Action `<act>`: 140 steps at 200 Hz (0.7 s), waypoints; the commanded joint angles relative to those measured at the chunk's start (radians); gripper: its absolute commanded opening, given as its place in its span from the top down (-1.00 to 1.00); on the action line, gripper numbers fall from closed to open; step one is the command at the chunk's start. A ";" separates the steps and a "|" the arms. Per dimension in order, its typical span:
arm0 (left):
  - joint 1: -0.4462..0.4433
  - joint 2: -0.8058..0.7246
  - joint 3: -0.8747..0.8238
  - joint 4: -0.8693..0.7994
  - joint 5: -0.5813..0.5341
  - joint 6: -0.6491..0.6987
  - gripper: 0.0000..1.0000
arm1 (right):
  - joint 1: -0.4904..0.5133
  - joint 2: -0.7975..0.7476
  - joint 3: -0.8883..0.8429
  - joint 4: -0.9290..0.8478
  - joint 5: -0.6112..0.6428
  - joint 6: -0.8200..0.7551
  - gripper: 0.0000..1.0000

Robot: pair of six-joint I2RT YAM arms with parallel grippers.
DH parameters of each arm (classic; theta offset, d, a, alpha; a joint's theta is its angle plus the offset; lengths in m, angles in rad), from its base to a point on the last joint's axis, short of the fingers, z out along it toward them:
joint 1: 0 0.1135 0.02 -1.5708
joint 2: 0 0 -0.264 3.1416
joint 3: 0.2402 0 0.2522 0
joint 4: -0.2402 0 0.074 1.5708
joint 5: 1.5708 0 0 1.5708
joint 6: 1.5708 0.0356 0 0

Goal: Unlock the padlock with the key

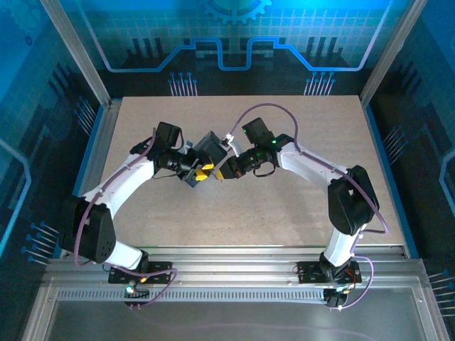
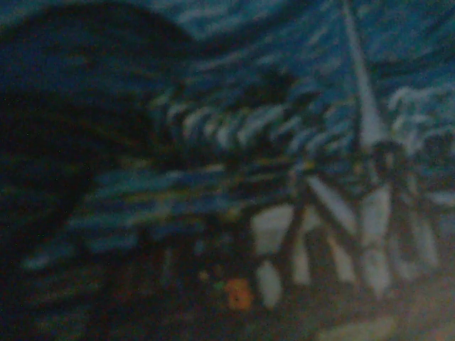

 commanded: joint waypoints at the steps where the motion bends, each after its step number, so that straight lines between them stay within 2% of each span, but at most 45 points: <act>1: -0.003 -0.015 -0.012 0.051 0.079 -0.036 0.78 | 0.040 0.024 0.037 0.038 0.023 0.016 1.00; 61: -0.004 -0.027 -0.037 0.066 0.075 -0.070 0.82 | 0.044 -0.030 -0.046 0.214 0.093 0.123 1.00; 121: -0.018 -0.046 -0.088 0.138 0.074 -0.217 0.88 | 0.075 -0.039 -0.207 0.670 0.112 0.352 0.99; 140: -0.020 -0.056 -0.085 0.112 0.051 -0.223 0.88 | 0.074 -0.029 -0.225 0.739 0.100 0.402 0.96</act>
